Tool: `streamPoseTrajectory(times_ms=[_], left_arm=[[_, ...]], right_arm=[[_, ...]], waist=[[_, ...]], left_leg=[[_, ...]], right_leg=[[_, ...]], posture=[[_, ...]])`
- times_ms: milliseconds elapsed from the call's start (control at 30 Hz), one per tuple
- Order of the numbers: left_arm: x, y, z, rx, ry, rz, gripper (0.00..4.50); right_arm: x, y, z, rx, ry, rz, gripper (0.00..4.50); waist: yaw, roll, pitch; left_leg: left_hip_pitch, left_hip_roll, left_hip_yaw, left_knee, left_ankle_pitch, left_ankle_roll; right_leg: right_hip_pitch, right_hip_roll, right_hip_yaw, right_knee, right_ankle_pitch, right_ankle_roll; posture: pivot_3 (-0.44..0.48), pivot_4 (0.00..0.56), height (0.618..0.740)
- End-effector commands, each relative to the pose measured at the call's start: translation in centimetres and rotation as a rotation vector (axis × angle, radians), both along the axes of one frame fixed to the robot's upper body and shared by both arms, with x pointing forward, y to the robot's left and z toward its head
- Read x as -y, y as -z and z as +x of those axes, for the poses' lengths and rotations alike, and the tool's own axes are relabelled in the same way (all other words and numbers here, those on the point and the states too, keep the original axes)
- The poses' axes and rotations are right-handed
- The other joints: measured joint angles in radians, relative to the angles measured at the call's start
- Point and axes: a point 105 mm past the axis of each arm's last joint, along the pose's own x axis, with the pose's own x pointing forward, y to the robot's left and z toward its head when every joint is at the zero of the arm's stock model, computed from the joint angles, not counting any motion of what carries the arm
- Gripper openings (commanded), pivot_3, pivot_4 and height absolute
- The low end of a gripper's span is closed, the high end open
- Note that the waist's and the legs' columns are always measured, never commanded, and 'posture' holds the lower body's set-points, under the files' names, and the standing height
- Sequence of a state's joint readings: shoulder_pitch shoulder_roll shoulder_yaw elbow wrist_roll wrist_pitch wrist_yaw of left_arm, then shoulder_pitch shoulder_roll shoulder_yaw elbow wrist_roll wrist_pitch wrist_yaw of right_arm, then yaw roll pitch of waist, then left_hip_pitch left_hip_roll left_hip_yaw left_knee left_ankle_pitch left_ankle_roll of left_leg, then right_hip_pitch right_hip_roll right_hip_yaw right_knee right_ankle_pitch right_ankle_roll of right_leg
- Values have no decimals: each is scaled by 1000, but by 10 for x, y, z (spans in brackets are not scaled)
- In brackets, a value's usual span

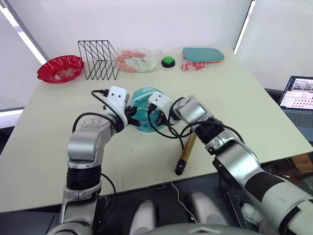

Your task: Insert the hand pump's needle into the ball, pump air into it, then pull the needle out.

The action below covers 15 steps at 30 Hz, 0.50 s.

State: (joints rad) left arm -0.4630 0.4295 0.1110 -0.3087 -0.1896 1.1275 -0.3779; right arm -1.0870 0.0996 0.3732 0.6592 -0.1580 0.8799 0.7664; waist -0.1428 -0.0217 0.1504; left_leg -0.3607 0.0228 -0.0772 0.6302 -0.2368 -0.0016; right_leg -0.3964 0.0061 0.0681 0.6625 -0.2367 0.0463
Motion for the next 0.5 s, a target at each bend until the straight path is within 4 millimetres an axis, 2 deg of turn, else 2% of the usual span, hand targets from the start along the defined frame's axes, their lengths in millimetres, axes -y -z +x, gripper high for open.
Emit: streamPoseTrajectory(times_ms=[33,500], left_arm=[[44,24,-12,-117,226,-84,0],[35,30,-12,-129,216,-62,0]], right_arm=[[-34,-19,-27,10,-140,113,340],[-30,-16,-28,78,-131,79,340]], waist=[[1,2,1],[3,4,3]], left_leg=[[-1,0,-1,0,0,0],[-2,-1,0,-3,0,0]], right_leg=[[0,0,-1,0,0,0],[-2,-2,0,-2,-3,-5]], posture=[[0,150,740],[0,150,740]])
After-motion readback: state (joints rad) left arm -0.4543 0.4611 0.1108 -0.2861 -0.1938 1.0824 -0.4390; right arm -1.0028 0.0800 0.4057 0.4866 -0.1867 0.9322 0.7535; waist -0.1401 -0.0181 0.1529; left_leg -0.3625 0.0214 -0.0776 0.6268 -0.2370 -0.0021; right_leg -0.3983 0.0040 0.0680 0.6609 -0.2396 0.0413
